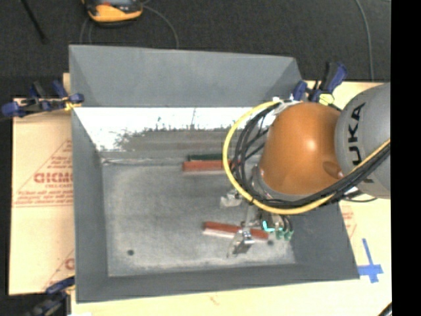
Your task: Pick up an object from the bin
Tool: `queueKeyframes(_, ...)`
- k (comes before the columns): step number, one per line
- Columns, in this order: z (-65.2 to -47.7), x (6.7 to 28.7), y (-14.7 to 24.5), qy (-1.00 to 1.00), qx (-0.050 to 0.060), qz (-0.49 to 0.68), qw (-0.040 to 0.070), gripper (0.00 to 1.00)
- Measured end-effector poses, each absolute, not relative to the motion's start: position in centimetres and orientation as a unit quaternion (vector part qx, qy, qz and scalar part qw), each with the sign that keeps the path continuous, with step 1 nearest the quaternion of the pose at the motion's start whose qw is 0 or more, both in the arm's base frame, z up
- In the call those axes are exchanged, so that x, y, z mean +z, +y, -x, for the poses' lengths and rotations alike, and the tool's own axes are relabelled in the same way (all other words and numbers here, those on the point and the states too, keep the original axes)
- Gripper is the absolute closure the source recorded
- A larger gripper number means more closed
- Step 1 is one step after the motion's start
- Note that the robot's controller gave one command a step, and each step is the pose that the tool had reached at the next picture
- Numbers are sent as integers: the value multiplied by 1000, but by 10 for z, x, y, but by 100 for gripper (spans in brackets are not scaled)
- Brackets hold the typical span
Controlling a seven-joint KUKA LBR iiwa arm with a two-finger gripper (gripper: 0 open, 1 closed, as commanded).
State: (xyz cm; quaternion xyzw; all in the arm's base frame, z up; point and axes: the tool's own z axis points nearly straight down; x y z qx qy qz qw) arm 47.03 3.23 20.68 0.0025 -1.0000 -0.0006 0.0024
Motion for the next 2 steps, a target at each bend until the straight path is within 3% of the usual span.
queueKeyframes(1,-472,210,32,-1000,-1,-2,-1,0)
queueKeyframes(2,-489,154,25,-1000,0,-5,-5,0)
